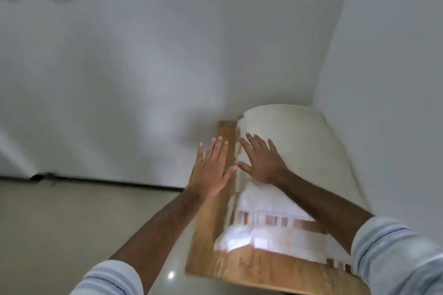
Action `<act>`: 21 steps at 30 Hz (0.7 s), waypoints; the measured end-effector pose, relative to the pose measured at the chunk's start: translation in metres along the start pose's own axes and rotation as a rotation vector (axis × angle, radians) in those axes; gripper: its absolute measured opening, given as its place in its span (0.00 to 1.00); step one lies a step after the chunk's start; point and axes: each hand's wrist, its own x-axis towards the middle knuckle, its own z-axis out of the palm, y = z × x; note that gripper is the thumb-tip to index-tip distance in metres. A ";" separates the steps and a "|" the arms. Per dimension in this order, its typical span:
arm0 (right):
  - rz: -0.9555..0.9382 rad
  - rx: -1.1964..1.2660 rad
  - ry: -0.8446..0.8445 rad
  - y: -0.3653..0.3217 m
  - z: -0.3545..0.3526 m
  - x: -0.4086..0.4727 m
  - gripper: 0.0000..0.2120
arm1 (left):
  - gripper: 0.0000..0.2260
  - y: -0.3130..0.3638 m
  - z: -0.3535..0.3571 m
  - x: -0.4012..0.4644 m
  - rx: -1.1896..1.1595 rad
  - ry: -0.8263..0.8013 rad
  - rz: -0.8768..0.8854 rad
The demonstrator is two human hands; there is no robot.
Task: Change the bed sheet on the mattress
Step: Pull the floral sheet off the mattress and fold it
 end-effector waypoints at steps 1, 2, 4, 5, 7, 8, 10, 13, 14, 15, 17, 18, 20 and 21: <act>-0.085 -0.008 -0.004 -0.030 0.000 0.000 0.49 | 0.39 -0.017 -0.006 -0.033 0.022 -0.010 -0.066; -0.145 -0.010 -0.004 -0.054 0.001 -0.001 0.45 | 0.39 -0.031 -0.010 -0.061 0.040 -0.024 -0.129; -0.280 -0.009 0.002 -0.118 0.004 -0.008 0.40 | 0.38 -0.062 -0.024 -0.137 0.085 -0.040 -0.293; -0.351 -0.006 -0.008 -0.152 0.005 -0.014 0.39 | 0.38 -0.077 -0.032 -0.177 0.101 -0.051 -0.379; -0.497 -0.002 -0.030 -0.221 0.006 -0.031 0.38 | 0.37 -0.104 -0.048 -0.260 0.152 -0.066 -0.519; -0.581 0.002 -0.033 -0.261 0.004 -0.042 0.38 | 0.36 -0.115 -0.057 -0.306 0.181 -0.074 -0.597; -0.744 0.006 -0.031 -0.346 -0.002 -0.071 0.38 | 0.37 -0.135 -0.080 -0.401 0.206 -0.063 -0.769; -0.966 0.014 -0.029 -0.469 -0.014 -0.133 0.41 | 0.37 -0.146 -0.113 -0.538 0.270 -0.074 -1.012; -1.072 0.014 -0.020 -0.521 -0.015 -0.167 0.40 | 0.37 -0.145 -0.127 -0.597 0.292 -0.068 -1.103; -1.143 0.014 -0.011 -0.559 -0.016 -0.192 0.40 | 0.36 -0.142 -0.138 -0.639 0.290 -0.065 -1.162; -1.258 0.035 -0.010 -0.627 -0.021 -0.242 0.42 | 0.35 -0.133 -0.154 -0.716 0.327 -0.052 -1.248; -1.335 0.042 -0.006 -0.670 -0.023 -0.279 0.44 | 0.35 -0.125 -0.163 -0.768 0.345 -0.062 -1.306; -1.471 0.062 0.010 -0.747 -0.023 -0.355 0.45 | 0.35 -0.106 -0.179 -0.872 0.401 -0.077 -1.431; -1.536 0.080 0.007 -0.785 -0.023 -0.395 0.43 | 0.35 -0.095 -0.188 -0.924 0.414 -0.088 -1.509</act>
